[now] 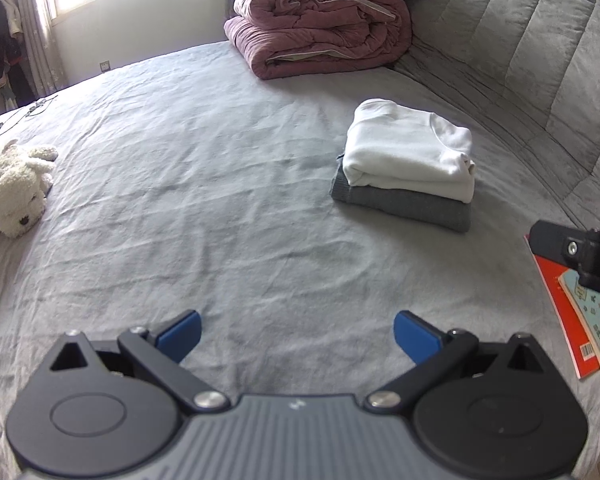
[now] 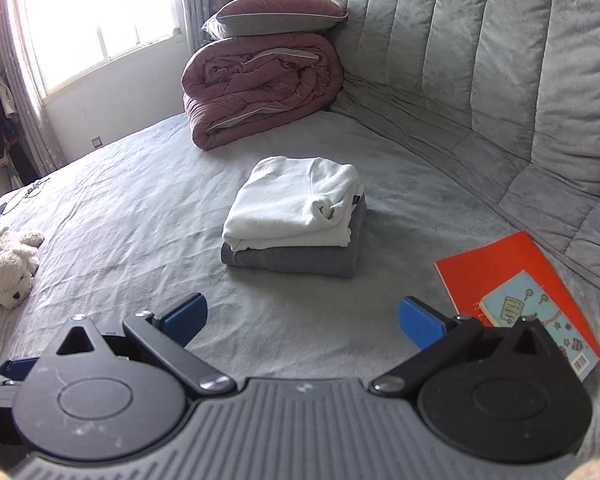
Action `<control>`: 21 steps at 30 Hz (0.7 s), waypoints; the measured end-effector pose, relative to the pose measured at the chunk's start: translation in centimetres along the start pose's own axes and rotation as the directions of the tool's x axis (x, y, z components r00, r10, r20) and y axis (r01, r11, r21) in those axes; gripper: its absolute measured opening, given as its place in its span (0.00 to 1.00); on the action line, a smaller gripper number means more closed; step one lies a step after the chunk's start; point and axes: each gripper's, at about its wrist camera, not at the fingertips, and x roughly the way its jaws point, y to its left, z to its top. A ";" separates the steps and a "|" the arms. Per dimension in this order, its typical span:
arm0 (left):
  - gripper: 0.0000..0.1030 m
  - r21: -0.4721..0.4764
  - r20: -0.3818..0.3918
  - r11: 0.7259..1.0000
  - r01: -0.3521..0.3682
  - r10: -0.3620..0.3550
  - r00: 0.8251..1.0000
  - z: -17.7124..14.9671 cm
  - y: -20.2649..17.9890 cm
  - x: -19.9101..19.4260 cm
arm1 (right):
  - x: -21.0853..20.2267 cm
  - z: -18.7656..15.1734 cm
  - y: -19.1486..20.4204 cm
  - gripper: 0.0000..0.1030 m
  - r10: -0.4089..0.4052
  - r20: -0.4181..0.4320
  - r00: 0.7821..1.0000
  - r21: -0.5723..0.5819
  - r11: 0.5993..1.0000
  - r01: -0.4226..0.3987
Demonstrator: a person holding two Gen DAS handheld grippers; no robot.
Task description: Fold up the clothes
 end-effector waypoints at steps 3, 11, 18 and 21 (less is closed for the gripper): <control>0.99 -0.018 -0.007 1.000 0.013 -0.013 1.000 -1.1 1.1 -1.7 | -2.1 -0.8 0.7 1.00 0.012 -0.003 1.000 -0.013 1.000 -0.012; 0.99 -0.043 0.012 0.999 0.031 -0.030 0.999 -3.9 3.1 -6.6 | -7.5 -2.0 2.6 1.00 0.026 0.039 0.999 -0.047 0.999 -0.025; 0.99 -0.059 0.037 0.997 0.055 -0.053 0.998 -5.9 4.4 -9.7 | -10.5 -3.4 3.3 1.00 0.039 0.061 0.997 -0.040 0.999 -0.036; 0.99 -0.064 0.047 0.996 0.057 -0.054 0.997 -6.8 5.0 -10.8 | -11.6 -3.9 3.8 1.00 0.034 0.071 0.997 -0.047 0.998 -0.031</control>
